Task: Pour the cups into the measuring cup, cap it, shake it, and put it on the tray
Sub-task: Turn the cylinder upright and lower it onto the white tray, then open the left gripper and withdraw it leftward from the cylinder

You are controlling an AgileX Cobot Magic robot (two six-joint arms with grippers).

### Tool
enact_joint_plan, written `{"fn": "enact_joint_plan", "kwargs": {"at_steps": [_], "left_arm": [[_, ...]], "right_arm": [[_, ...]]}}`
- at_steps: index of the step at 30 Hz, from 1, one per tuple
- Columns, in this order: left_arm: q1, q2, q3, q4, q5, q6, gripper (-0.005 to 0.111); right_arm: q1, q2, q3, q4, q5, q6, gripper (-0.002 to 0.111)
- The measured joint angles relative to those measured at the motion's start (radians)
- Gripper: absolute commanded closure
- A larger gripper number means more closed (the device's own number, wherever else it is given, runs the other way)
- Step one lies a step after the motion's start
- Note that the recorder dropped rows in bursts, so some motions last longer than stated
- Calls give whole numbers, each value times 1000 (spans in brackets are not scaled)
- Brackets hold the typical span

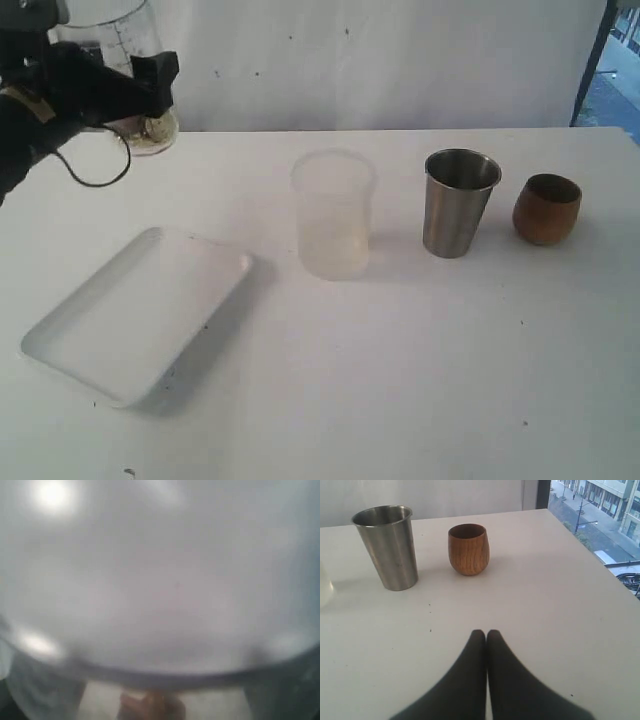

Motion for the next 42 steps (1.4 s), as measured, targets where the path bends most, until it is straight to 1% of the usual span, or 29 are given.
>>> {"fn": "enact_joint_plan", "kwargs": {"at_steps": [2,4,6,9,12,13,16,17,22,27,38,39,40,42], "left_arm": [[0,-4,84,-28,-119,0,107],[0,-4,158,-46,-186,0,107],[0,-5,218,-58,-207,6,107],[0,4,268,-54,-190,8,107],[0,49,284,-33,-158,8,107],[0,88,292,-17,-148,10,107],[0,164,294,-2,-177,15,107],[0,200,294,8,-227,15,107],[0,257,294,56,-326,19,107],[0,307,294,90,-465,26,107],[0,324,294,95,-476,30,106],[0,324,294,90,-471,32,104],[0,324,294,83,-462,34,100],[0,324,294,71,-449,34,85]], "right_arm": [[0,0,0,0,0,0,108],[0,0,0,0,0,0,108],[0,0,0,0,0,0,108],[0,0,0,0,0,0,108],[0,0,0,0,0,0,108],[0,0,0,0,0,0,108],[0,0,0,0,0,0,108],[0,0,0,0,0,0,108],[0,0,0,0,0,0,108],[0,0,0,0,0,0,108],[0,0,0,0,0,0,108],[0,0,0,0,0,0,108],[0,0,0,0,0,0,108],[0,0,0,0,0,0,108]]}}
